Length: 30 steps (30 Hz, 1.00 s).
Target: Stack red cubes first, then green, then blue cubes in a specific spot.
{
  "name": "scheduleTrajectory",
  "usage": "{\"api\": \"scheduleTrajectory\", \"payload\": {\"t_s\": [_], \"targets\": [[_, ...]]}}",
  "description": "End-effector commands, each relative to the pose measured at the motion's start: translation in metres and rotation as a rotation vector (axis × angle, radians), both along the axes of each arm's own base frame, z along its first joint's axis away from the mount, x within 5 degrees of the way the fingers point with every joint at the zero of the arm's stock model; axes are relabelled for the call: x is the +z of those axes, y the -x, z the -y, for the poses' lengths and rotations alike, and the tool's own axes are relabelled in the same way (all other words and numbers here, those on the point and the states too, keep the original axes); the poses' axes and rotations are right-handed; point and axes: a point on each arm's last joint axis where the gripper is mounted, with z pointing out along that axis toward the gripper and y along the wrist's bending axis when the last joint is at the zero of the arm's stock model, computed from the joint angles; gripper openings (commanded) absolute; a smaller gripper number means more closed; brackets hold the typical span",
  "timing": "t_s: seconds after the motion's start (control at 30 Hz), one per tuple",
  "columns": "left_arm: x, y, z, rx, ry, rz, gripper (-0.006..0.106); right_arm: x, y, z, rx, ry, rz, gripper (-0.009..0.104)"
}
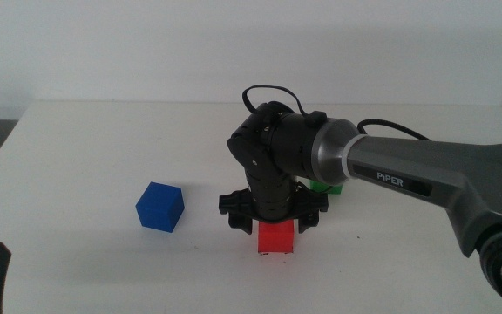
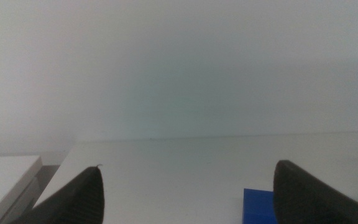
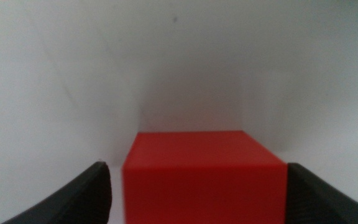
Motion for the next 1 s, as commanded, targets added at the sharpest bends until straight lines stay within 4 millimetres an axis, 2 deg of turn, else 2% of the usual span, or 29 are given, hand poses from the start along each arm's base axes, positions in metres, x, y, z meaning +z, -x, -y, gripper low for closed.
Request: {"api": "scheduleTrajectory", "payload": {"t_s": [0.0, 0.1, 0.17, 0.23, 0.3, 0.37, 0.47, 0.67, 0.83, 0.97], "targets": [[0.001, 0.000, 0.000, 0.001, 0.005, 0.017, 0.091, 0.018, 0.002, 0.000, 0.053, -0.011, 0.016, 0.082], [0.001, 0.000, 0.000, 0.001, 0.005, 0.017, 0.091, 0.066, 0.011, 0.006, 0.141, -0.059, 0.080, 0.085], [0.001, 0.000, 0.000, 0.001, 0.005, 0.017, 0.091, 0.099, 0.011, 0.021, 0.147, -0.099, 0.136, 0.085], [0.001, 0.000, 0.000, 0.001, 0.005, 0.017, 0.091, 0.120, 0.001, 0.042, 0.121, -0.118, 0.177, 0.085], [0.001, 0.000, 0.000, 0.001, 0.005, 0.017, 0.091, 0.127, -0.013, 0.062, 0.072, -0.112, 0.187, 0.085], [0.001, 0.000, 0.000, 0.001, 0.005, 0.017, 0.091, 0.128, -0.029, 0.079, 0.044, -0.089, 0.182, 0.085], [0.001, 0.000, 0.000, 0.001, 0.005, 0.019, 0.091, 0.128, -0.049, 0.093, 0.047, -0.064, 0.183, 0.085], [0.002, 0.000, 0.000, 0.001, 0.006, 0.021, 0.091, 0.100, -0.083, 0.116, 0.016, -0.066, 0.134, 0.085], [0.002, 0.000, 0.000, 0.001, 0.006, 0.021, 0.091, 0.072, -0.095, 0.118, 0.053, -0.040, 0.095, 0.085], [0.002, 0.000, 0.000, 0.001, 0.006, 0.021, 0.091, 0.061, -0.100, 0.112, 0.069, -0.041, 0.108, 0.085]]}}
